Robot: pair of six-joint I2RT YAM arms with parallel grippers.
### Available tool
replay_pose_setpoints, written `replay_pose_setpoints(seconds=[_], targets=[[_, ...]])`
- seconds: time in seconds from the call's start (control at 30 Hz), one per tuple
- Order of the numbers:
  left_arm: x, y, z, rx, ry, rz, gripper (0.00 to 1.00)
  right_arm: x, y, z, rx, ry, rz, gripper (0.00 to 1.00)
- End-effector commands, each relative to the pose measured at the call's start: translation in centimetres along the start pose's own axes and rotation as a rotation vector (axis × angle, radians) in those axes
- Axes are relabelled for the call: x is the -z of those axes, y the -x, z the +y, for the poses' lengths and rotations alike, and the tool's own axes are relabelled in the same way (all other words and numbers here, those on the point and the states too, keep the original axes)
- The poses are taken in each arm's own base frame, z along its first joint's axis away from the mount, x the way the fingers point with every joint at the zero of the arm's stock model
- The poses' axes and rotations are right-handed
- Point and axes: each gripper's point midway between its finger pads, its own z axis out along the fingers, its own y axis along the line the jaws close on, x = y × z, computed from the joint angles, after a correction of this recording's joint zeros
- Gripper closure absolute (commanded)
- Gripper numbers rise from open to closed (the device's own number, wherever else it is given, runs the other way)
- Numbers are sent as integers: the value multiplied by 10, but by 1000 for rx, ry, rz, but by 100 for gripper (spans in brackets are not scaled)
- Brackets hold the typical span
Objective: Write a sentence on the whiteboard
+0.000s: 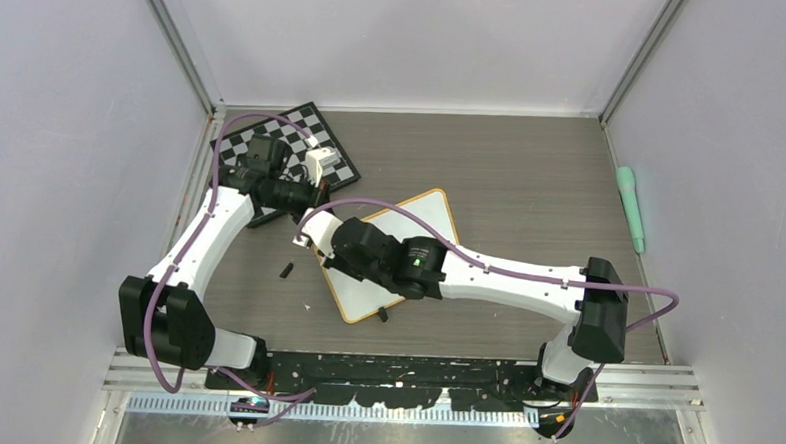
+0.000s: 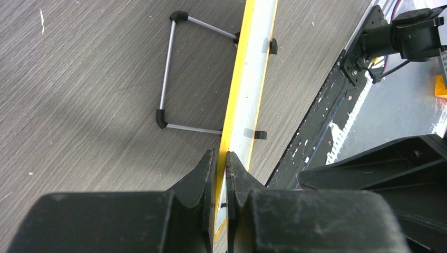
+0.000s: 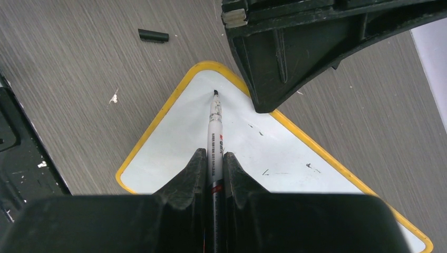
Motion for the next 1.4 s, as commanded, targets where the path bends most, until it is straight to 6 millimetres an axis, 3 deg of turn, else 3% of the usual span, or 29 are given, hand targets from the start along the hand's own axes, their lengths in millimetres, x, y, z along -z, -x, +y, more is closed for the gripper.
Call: replay_pose_setpoints(seconds=[0.0,0.47,0.7,0.9,1.17,1.37], targets=[[-4,-6,2,-15,17,37,100,-1,10,-4,-4,-36,-49,100],[-6,-7,4,-12,21,45,100,3,-17,5,-15,0,-2,100],[-6,-7,5,-11,23,47,100,8,-26,21,10,50,16,100],[-6,-7,5,-12,23,48,100,16,-18,21,10,63,4,100],[-7,-8,1,-16,14,58,100,38,18,-1,-3,5,-67,100],[-8,-7,-1,-20,11,59,100,35,25,-6,-4,-27,-80,100]])
